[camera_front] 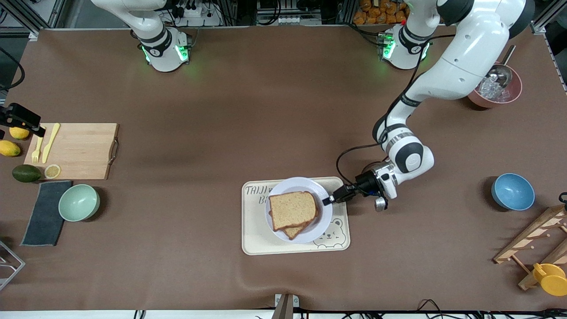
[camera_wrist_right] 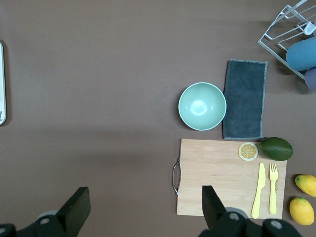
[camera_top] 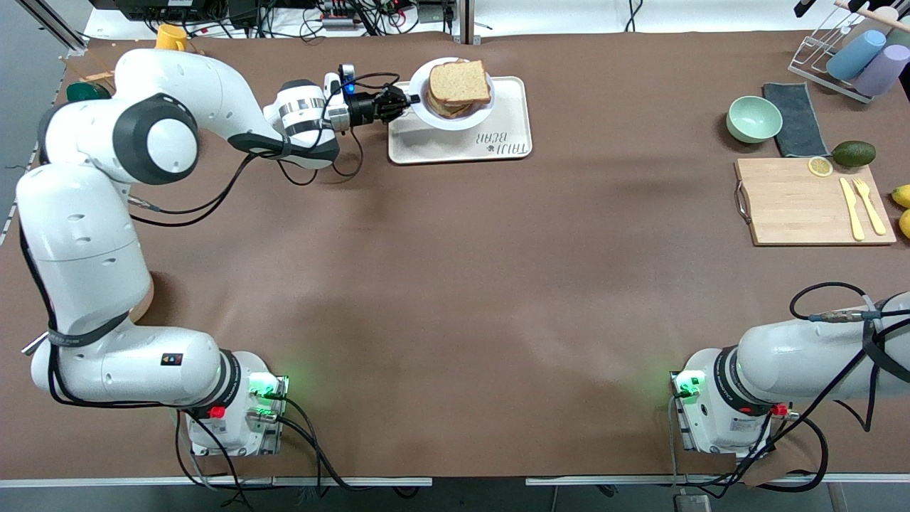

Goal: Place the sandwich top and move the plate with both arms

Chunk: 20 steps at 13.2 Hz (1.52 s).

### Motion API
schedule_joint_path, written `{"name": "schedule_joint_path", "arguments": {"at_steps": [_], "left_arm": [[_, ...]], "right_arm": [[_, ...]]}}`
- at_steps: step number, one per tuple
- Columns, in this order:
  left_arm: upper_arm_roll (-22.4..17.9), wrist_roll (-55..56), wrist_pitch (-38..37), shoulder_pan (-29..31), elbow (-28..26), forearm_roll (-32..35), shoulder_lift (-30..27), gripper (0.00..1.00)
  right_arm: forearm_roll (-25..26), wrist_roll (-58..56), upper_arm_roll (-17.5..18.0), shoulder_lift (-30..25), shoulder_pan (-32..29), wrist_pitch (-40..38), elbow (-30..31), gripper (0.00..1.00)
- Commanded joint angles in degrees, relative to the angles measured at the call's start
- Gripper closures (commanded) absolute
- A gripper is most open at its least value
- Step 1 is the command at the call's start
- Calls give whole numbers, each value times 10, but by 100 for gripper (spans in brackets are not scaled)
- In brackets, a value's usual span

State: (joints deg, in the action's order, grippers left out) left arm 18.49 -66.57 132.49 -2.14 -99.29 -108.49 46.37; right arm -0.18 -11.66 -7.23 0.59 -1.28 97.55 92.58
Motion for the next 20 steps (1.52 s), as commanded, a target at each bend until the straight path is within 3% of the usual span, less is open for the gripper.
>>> {"name": "schedule_joint_path", "arguments": {"at_steps": [1,7,8,9,12,20], "left_arm": [[1,-4,-10,2,60,23,52,100],[1,-3,-10,-20,63,23,79,100],[1,-1,-8,-22,61,22,79,94],[1,-1,-6,-21,58,22,78,1],[-13,16,-3,-21,55,25,69,0],[-13,211,4,-1,43,184,-9,0]], "right_arm": [[11,5,-1,0,5,-3,-1,0],[10,5,0,2,5,-3,-1,0],[10,5,-1,2,5,-3,-1,0],[11,5,-1,2,5,-3,-1,0],[11,5,-1,2,5,-3,-1,0],[11,5,-1,3,5,-3,-1,0]]}}
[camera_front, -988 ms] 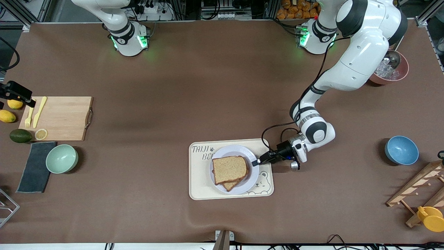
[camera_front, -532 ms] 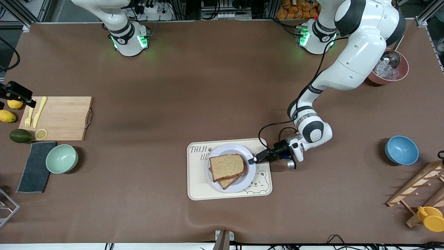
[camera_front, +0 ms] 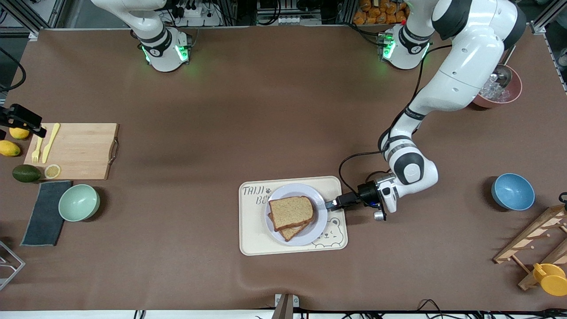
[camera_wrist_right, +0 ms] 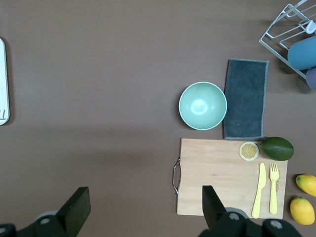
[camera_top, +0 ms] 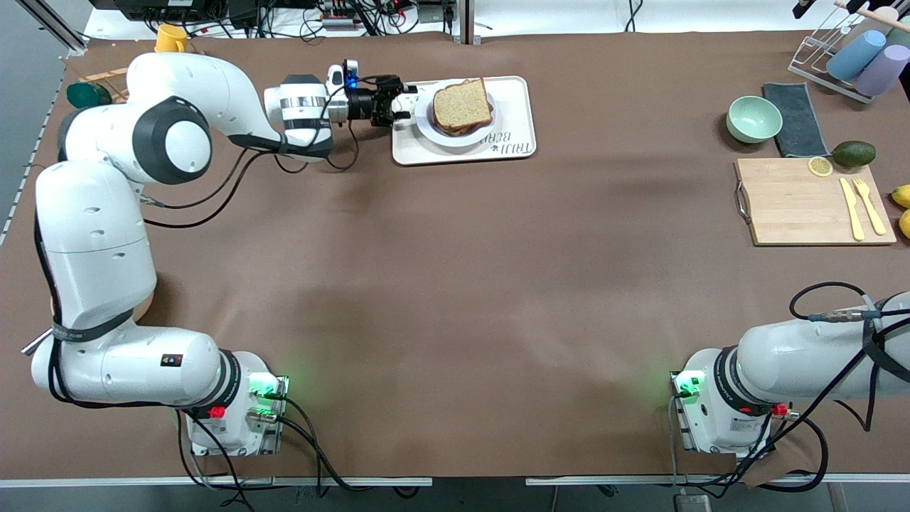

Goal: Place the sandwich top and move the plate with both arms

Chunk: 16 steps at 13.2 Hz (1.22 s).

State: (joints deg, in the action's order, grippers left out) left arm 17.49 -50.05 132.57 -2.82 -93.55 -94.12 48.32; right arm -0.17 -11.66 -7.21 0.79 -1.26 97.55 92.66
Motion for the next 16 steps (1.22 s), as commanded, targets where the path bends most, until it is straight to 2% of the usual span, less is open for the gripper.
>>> {"name": "schedule_joint_path", "arguments": {"at_steps": [1,4,8,10,13,16], "left_arm": [[-3,88,3,13,-11,87,-41,0],[-2,226,1,21,8,233,-61,0],[-2,353,-18,38,17,419,-101,0],[-2,425,-82,59,25,511,-134,0],[-3,480,-203,103,39,589,-202,0],[3,536,-312,114,80,745,-272,0]], "right_arm": [[11,5,-1,1,5,-3,-2,0],[10,5,-1,1,5,-3,-2,0],[11,5,-1,1,6,-3,-4,0],[11,5,0,1,6,-3,-4,0],[10,5,-1,1,6,-3,-4,0],[10,5,-1,1,6,-3,-4,0]]}}
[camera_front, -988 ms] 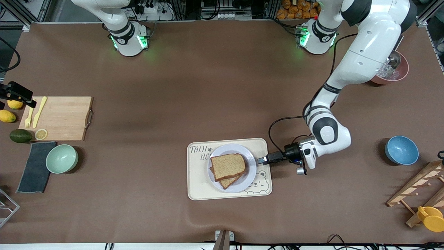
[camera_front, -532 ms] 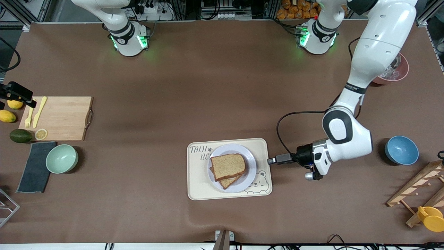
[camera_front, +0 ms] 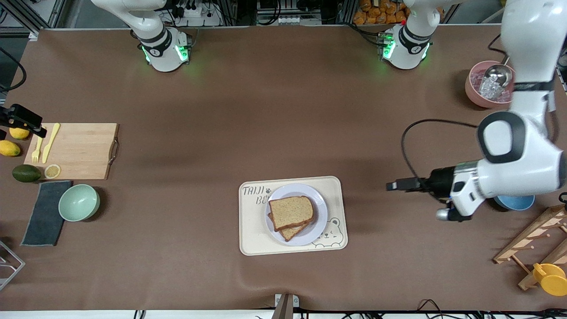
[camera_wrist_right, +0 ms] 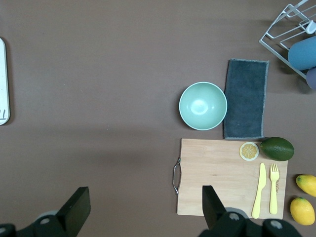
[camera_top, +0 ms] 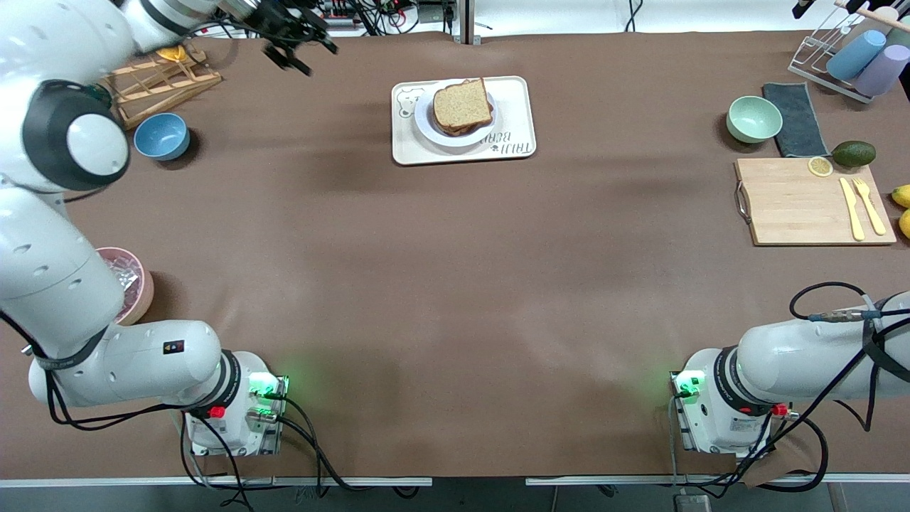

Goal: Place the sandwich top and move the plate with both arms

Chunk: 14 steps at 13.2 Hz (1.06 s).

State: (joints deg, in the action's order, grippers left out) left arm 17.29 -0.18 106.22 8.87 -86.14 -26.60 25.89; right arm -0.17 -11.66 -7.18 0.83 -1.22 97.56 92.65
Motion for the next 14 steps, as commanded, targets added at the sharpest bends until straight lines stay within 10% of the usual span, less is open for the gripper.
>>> {"name": "schedule_joint_path", "arguments": {"at_steps": [1,7,14], "left_arm": [[7,40,-62,-6,8,134,-79,0],[3,32,-156,9,45,276,-160,0],[1,31,-210,35,58,270,-209,0]], "right_arm": [[10,5,0,1,5,-3,-4,0],[10,5,-1,1,5,-3,-4,0],[10,5,-1,1,2,-3,-3,0]]}}
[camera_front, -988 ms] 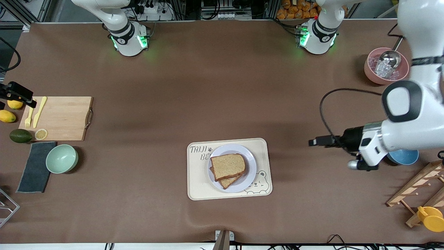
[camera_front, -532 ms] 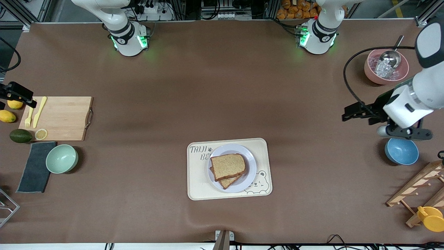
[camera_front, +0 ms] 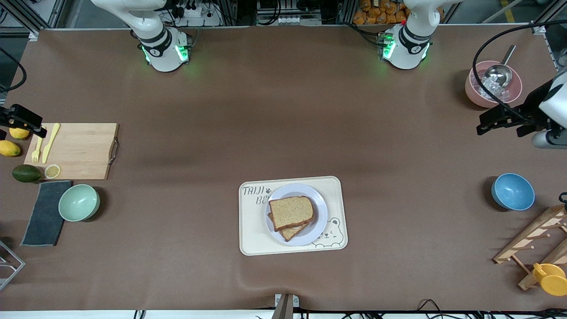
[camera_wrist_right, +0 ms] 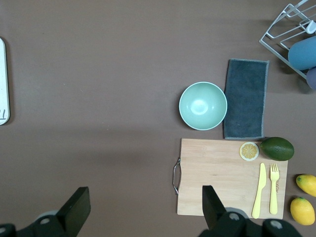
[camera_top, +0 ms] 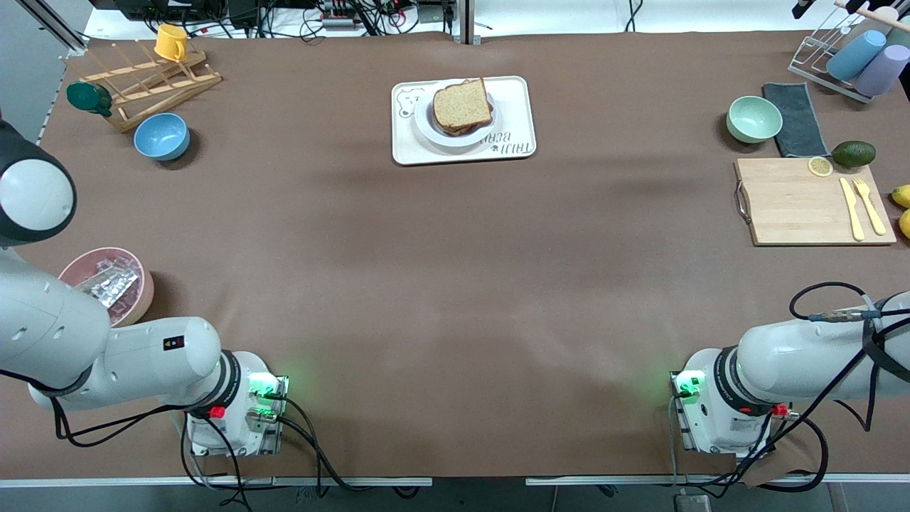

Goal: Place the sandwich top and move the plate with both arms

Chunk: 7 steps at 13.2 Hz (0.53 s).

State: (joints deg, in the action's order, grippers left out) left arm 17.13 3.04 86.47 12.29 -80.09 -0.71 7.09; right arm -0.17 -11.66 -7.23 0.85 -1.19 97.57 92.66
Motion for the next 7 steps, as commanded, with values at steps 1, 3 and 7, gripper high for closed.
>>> {"name": "schedule_joint_path", "arguments": {"at_steps": [1,3,7], "left_arm": [[3,0,-17,1,-2,12,-23,0],[-2,-5,-23,-1,-15,8,-38,0],[-131,-1,-23,-117,-38,-26,-65,0]], "right_arm": [[10,5,-1,1,0,-3,-3,0],[10,6,-1,2,0,-3,-2,0],[9,6,-1,2,0,-3,-4,0]]}}
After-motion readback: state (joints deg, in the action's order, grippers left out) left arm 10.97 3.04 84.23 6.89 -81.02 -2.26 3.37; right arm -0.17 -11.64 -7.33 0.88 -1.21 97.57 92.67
